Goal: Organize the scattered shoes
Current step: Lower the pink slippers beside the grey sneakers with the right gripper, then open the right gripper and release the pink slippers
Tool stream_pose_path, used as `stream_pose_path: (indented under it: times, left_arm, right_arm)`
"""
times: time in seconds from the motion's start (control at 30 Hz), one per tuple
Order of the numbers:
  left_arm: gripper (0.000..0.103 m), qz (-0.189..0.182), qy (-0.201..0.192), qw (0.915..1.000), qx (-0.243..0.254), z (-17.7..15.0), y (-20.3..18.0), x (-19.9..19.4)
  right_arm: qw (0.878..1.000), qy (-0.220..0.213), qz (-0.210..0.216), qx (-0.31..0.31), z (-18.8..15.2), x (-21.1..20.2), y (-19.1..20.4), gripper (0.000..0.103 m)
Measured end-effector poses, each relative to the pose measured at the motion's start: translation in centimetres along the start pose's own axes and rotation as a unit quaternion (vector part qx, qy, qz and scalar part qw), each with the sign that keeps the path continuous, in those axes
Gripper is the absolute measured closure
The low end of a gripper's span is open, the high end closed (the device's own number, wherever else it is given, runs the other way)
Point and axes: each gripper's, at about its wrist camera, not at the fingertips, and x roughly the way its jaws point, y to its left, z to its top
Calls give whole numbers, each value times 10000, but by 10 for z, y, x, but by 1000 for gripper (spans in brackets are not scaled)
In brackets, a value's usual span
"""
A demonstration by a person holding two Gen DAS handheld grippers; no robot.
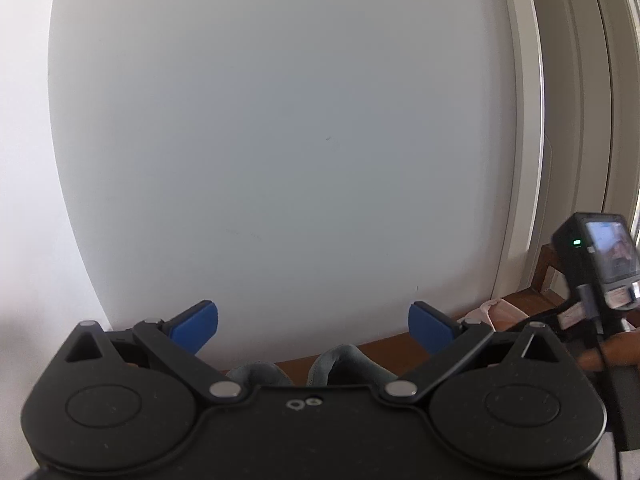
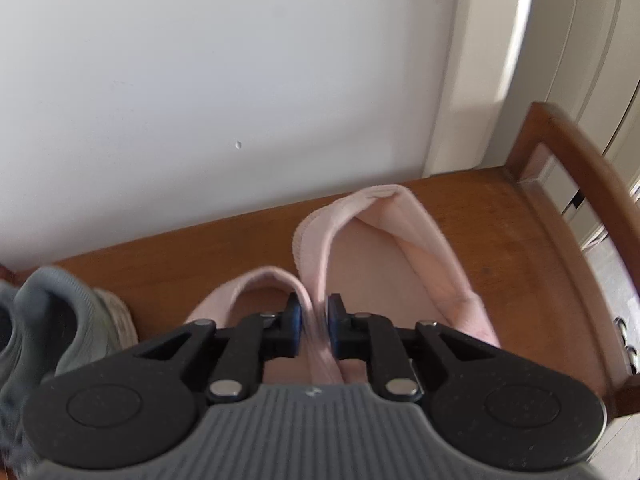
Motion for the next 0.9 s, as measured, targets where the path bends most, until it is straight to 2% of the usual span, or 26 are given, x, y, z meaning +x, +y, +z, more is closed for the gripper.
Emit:
stream_pose_path:
  times: [0.1, 0.2, 0.3, 0.4, 0.53, 0.6, 0.7, 0.77, 0.83, 0.9]
  left_arm:
    - [1, -75, 87, 9999, -7, -5, -8, -3]
    - [1, -142, 186, 9997, 19, -13, -17, -12]
    - [1, -200, 313, 9993, 63, -17, -22, -17]
    - [1, -208, 424, 9989, 64, -22, -28, -23]
    - [1, -123, 517, 9986, 58, -28, -32, -29]
    - [1, -72, 587, 9982, 59, -30, -31, -27]
    - [1, 7, 683, 9976, 63, -33, -30, -29]
    - [1, 35, 722, 9974, 66, -32, -23, -45]
    - [1, 61, 678, 9977, 57, -34, -22, -55]
    - [1, 71, 700, 9975, -5, -41, -23, -64]
  right_arm:
    - [9995, -103, 164, -238, -34, -50, -11, 73]
    - [9983, 273, 411, -321, -66, -72, -23, 73]
    - [9941, 786, 608, -430, -92, -62, -26, 73]
    - [9902, 1071, 574, -693, -110, -47, -13, 73]
    - [9902, 884, 456, -975, -99, -36, 9, 73]
    - [9907, 779, 533, -983, -90, -33, 17, 73]
    - [9915, 695, 628, -907, -81, -23, 28, 73]
    - [9928, 677, 688, -714, -80, -20, 27, 73]
    - [9935, 630, 805, -492, -82, -30, 19, 73]
    - [9933, 555, 876, -504, -93, -59, 7, 73]
